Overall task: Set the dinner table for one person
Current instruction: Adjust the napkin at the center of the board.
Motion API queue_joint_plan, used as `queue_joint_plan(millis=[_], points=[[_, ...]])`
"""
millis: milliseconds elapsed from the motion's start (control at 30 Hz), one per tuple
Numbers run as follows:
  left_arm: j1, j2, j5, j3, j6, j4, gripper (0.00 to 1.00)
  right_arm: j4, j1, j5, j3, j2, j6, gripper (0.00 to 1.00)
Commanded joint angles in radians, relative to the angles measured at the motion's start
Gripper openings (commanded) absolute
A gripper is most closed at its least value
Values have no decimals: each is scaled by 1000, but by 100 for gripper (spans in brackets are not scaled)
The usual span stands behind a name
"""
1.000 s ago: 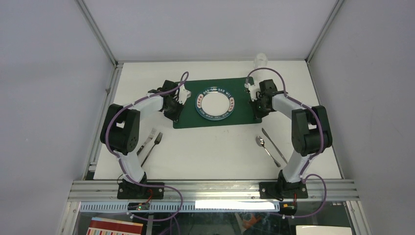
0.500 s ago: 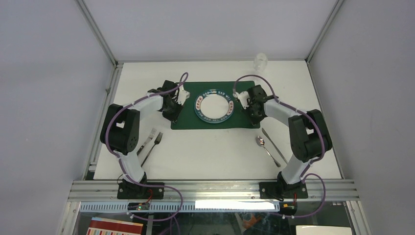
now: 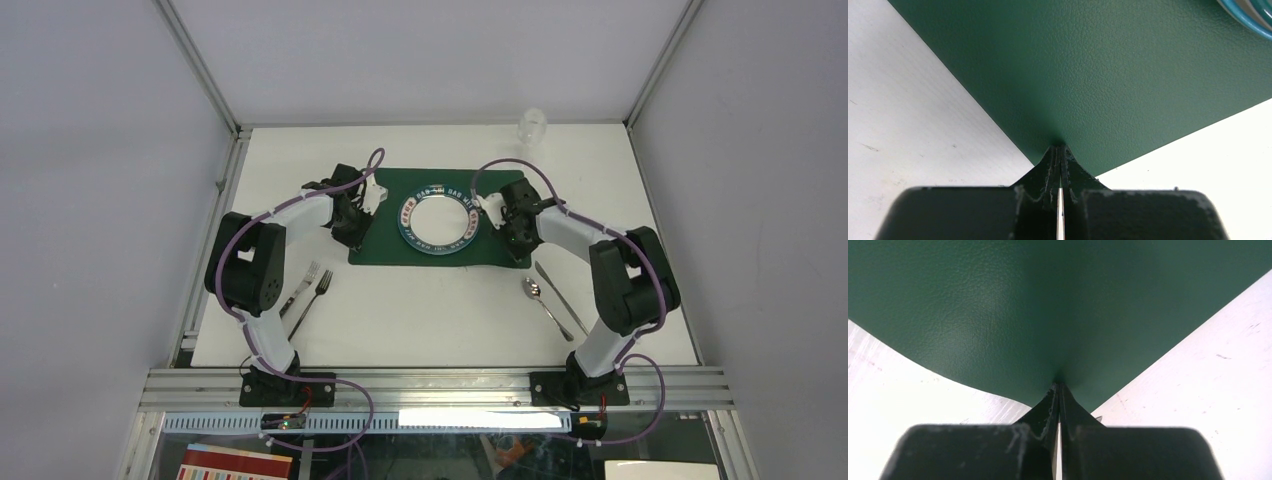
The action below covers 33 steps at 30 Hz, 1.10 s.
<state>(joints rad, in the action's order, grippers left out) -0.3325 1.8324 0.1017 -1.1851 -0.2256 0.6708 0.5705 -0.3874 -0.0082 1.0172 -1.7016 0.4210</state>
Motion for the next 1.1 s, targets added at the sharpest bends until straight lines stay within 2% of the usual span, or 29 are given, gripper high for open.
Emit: queue_joint_plan(millis=[0, 200, 300, 467, 533, 633, 1067], points=[[-7, 20, 7, 22, 19, 75, 0, 234, -45, -155, -88, -23, -40, 0], [9, 4, 5, 13, 25, 75, 0, 227, -43, -98, -69, 11, -47, 0], [12, -3, 6, 18, 23, 74, 0, 197, -38, -58, -45, 18, -58, 7], [13, -21, 16, 35, 20, 75, 0, 160, 4, -51, 30, 3, -105, 8], [13, -26, 15, 42, 19, 75, 0, 154, 29, -56, 66, -8, -119, 8], [13, -31, 26, 48, 16, 75, 0, 166, 48, -69, 116, -52, -131, 0], [15, -36, 57, 79, 11, 73, 0, 136, 64, -35, 176, -149, -164, 0]])
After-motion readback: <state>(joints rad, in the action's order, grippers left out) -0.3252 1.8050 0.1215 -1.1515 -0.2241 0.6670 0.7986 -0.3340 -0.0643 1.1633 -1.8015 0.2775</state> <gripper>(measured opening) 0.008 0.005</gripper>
